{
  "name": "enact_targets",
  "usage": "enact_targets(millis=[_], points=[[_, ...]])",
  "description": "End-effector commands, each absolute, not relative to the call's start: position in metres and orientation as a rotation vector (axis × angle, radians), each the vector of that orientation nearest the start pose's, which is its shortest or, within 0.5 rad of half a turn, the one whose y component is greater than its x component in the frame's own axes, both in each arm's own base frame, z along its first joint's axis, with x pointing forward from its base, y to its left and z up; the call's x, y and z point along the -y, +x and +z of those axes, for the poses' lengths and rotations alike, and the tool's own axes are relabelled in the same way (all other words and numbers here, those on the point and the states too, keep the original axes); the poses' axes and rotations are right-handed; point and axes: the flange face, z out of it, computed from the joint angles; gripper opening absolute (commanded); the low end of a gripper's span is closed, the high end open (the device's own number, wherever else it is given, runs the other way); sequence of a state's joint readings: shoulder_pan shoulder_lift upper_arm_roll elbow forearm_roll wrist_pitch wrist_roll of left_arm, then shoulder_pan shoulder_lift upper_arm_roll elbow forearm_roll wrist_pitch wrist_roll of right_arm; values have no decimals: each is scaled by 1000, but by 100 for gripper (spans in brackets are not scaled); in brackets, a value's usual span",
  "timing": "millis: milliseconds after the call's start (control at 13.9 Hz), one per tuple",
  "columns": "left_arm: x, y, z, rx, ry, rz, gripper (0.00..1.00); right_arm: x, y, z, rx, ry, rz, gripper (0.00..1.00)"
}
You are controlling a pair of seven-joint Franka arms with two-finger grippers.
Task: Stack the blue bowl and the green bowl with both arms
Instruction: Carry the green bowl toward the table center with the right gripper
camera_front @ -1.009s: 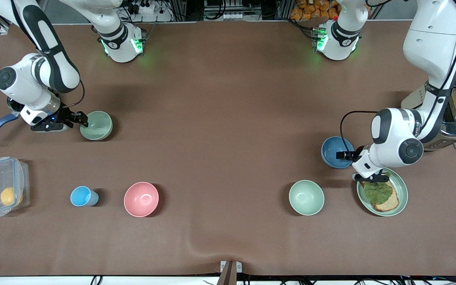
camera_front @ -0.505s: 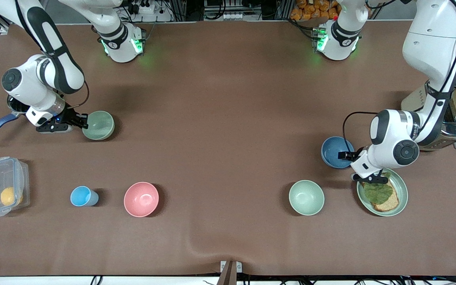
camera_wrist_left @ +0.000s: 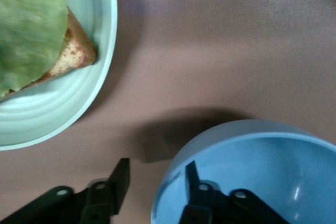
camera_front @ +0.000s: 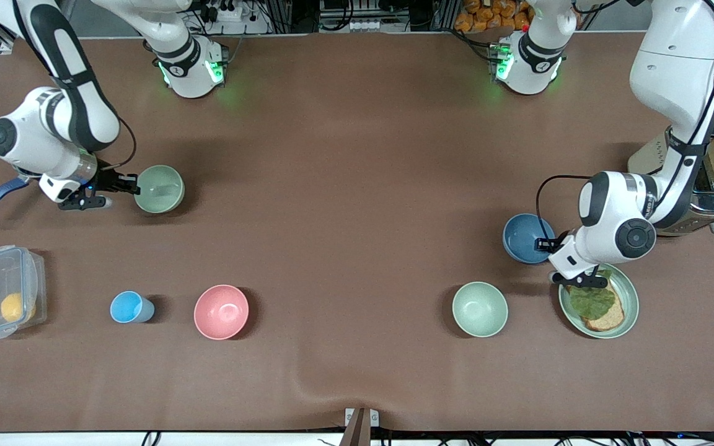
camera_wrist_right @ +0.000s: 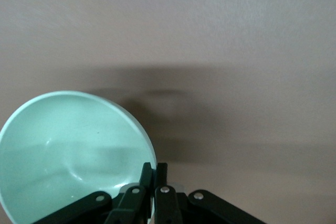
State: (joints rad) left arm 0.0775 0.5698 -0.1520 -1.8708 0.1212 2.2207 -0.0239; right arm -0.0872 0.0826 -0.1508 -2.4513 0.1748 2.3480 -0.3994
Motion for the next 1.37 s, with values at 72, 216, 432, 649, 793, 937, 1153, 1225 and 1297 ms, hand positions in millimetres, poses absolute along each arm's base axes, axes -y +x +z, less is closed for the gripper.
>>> enact_targets(millis=[72, 216, 432, 649, 793, 937, 1153, 1225, 1297], points=[[38, 616, 196, -197, -3093, 307, 0, 87, 459, 286, 4, -2959, 214, 0], [38, 617, 197, -197, -3093, 302, 0, 45, 471, 308, -105, -2954, 288, 0], [37, 619, 214, -181, -3102, 266, 0, -7, 479, 335, -224, -2971, 310, 0], [49, 622, 243, -98, -3111, 202, 0, -88, 485, 359, -373, -2997, 312, 0], [62, 624, 264, 6, -3139, 155, 0, -131, 484, 363, -477, -3001, 294, 0], [72, 626, 283, 125, -3165, 114, 0, -173, 478, 364, -551, -2985, 235, 0], [73, 628, 312, 229, -3219, 65, 0, -235, 462, 361, -695, -2946, 175, 0], [75, 628, 318, 258, -3241, 59, 0, -250, 458, 360, -745, -2924, 151, 0], [78, 627, 323, 280, -3255, 53, 0, -268, 451, 357, -783, -2903, 136, 0]])
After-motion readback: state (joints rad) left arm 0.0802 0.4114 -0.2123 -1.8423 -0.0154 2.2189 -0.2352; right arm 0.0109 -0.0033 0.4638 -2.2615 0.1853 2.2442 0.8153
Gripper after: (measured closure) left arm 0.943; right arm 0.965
